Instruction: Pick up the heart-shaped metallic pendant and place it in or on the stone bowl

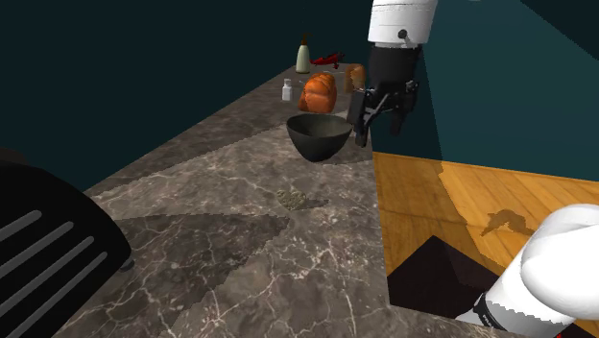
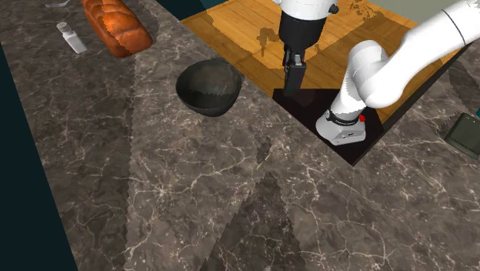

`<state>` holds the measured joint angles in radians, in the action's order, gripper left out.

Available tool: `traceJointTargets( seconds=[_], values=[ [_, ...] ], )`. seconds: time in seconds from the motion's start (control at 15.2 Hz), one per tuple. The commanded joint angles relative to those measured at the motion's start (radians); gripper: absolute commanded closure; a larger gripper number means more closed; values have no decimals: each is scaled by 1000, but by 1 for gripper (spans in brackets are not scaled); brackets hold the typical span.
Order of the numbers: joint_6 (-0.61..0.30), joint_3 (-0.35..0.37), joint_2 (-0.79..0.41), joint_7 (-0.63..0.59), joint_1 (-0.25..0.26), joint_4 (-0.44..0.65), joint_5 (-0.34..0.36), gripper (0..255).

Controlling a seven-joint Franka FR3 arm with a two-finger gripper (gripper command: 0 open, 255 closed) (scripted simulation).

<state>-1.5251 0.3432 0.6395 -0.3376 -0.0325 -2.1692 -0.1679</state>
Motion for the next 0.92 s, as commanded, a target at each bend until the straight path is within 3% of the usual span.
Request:
traceJointTargets(
  seconds=[0.0, 0.33, 0.59, 0.73, 0.86],
  values=[
    [9, 72, -57, -115, -16, 42, -3, 0],
    [38, 259, -257, -408, -65, 195, 29, 0],
    [72, 408, -484, -676, -93, 351, 114, 0],
    [99, 471, -626, -824, -83, 442, 183, 0],
    [138, 506, -779, -971, -41, 544, 262, 0]
  ],
)
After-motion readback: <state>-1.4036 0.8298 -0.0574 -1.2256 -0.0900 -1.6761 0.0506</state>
